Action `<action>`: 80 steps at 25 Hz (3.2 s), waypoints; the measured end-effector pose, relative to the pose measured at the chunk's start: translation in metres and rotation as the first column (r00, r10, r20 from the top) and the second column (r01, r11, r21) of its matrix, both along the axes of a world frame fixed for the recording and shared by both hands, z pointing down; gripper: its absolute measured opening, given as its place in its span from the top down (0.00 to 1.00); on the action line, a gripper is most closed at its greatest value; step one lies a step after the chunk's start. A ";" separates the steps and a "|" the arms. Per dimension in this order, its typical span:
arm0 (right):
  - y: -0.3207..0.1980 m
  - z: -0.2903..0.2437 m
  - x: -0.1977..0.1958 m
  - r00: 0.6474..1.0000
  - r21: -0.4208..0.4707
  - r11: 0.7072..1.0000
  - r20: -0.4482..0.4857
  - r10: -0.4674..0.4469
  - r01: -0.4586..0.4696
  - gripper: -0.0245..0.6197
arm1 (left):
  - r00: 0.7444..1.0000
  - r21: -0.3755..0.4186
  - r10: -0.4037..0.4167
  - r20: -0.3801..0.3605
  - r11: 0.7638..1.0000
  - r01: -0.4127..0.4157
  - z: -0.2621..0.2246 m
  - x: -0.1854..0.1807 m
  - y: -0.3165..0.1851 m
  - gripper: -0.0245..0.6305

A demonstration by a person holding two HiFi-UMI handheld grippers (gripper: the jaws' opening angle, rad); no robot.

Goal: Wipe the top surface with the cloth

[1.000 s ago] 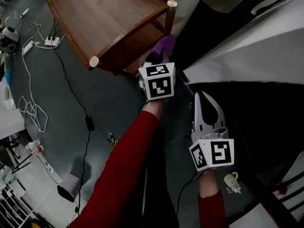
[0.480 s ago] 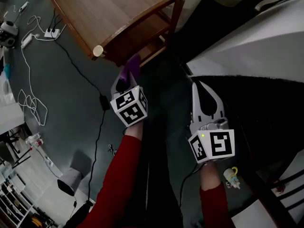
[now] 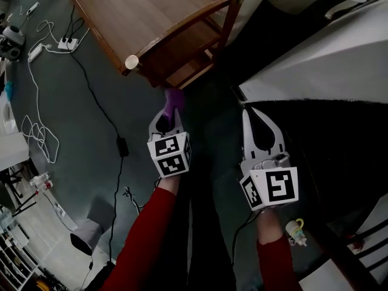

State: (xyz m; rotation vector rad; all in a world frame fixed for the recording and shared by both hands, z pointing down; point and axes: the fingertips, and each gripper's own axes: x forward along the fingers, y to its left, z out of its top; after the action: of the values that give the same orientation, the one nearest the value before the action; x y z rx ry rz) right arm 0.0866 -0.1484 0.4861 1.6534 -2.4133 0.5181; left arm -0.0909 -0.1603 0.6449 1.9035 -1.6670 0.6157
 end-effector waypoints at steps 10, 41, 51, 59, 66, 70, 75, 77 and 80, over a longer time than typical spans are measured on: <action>-0.027 0.076 0.035 1.000 0.116 0.993 -0.020 0.024 -0.022 0.94 | 0.957 0.118 0.282 -0.071 0.955 -0.273 0.095 0.151 -0.108 0.87; -0.054 0.129 0.000 0.997 0.084 0.995 -0.052 -0.055 0.060 0.94 | 0.988 -0.140 -0.023 0.150 0.989 0.044 0.239 -0.065 -0.001 0.87; -0.053 0.128 -0.005 0.996 0.097 0.993 -0.048 -0.070 0.074 0.94 | 0.988 -0.120 -0.073 0.137 0.989 0.090 0.233 -0.069 -0.001 0.87; -0.044 0.099 -0.013 0.997 0.071 0.995 -0.038 -0.070 0.072 0.94 | 0.991 -0.048 -0.030 0.132 0.998 0.036 0.145 -0.071 0.006 0.87; -0.036 -0.015 -0.019 0.998 0.093 0.994 -0.005 -0.061 0.061 0.94 | 0.986 0.154 0.139 0.089 0.976 -0.152 -0.055 -0.031 0.014 0.87; -0.029 -0.077 -0.023 0.999 0.111 0.993 0.027 -0.044 0.041 0.94 | 0.990 0.226 0.141 0.029 0.963 -0.144 -0.142 -0.030 0.020 0.87; -0.032 -0.136 -0.022 0.997 0.175 0.983 0.040 -0.065 0.057 0.94 | 0.975 0.392 0.214 0.054 0.894 -0.218 -0.245 -0.007 -0.008 0.87; -0.029 -0.160 -0.021 0.996 0.200 0.978 0.050 -0.078 0.066 0.94 | 0.966 0.454 0.250 0.073 0.854 -0.255 -0.288 0.004 -0.013 0.87; -0.013 -0.197 -0.021 0.995 0.244 0.968 0.064 -0.080 0.063 0.94 | 0.957 0.515 0.280 0.068 0.812 -0.275 -0.338 0.007 0.000 0.87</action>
State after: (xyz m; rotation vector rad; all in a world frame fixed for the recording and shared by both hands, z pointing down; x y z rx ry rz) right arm 0.0652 -0.1619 0.2888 1.6545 -2.6708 0.2871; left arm -0.0835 -0.1602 0.3066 2.5652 -1.6765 0.2634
